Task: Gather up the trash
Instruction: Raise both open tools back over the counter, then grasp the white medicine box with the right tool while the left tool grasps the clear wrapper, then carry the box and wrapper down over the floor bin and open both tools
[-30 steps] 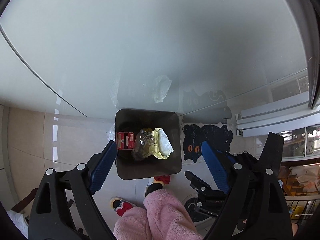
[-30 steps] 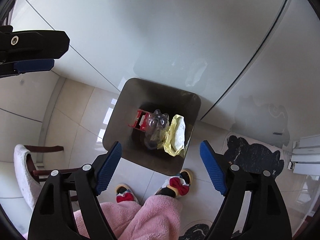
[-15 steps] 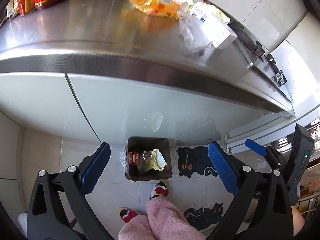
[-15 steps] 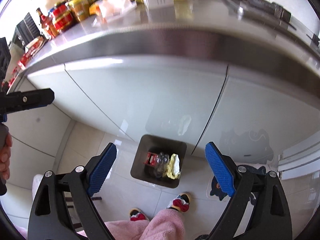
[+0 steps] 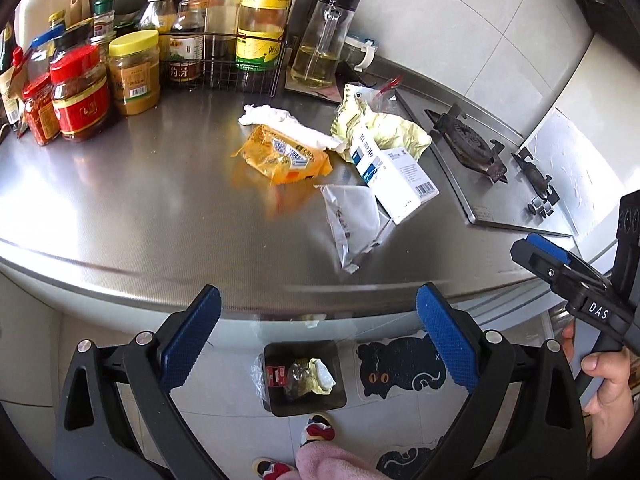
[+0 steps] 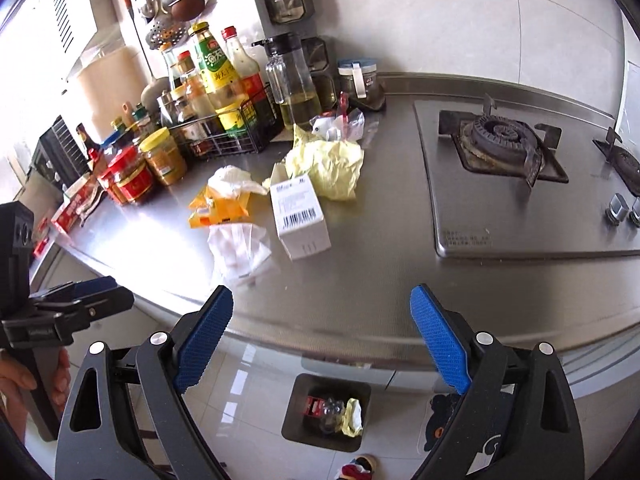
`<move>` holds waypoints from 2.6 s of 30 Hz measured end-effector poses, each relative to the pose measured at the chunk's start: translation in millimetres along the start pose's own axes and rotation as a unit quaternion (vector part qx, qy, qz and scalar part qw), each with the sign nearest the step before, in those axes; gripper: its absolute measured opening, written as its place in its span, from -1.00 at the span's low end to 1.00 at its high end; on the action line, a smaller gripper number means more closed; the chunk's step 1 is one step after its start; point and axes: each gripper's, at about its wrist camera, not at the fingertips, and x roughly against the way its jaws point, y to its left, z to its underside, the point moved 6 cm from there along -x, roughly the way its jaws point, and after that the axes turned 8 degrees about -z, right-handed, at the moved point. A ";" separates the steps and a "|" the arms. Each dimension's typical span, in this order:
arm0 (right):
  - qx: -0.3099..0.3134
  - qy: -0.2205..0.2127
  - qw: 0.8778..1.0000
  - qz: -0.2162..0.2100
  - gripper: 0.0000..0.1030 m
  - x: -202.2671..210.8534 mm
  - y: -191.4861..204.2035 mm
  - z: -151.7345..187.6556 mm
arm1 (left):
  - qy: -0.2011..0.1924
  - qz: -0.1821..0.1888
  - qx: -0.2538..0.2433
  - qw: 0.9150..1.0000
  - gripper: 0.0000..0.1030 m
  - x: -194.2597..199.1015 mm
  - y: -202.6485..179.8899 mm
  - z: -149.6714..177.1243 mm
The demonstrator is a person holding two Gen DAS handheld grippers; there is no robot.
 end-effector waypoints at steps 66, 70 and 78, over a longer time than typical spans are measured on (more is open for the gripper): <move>-0.018 0.060 0.997 -0.044 -0.02 21.1 8.4 27.7 | -0.029 0.032 -0.083 0.996 -1.00 37.0 -67.6 37.5; -0.025 0.062 0.997 -0.046 -0.02 40.6 14.0 59.4 | -0.020 0.040 -0.085 0.995 -1.00 49.8 -68.5 65.6; -0.060 0.104 0.992 -0.044 -0.02 31.6 5.6 135.2 | 0.036 0.053 -0.082 0.995 -1.00 26.7 -67.2 130.6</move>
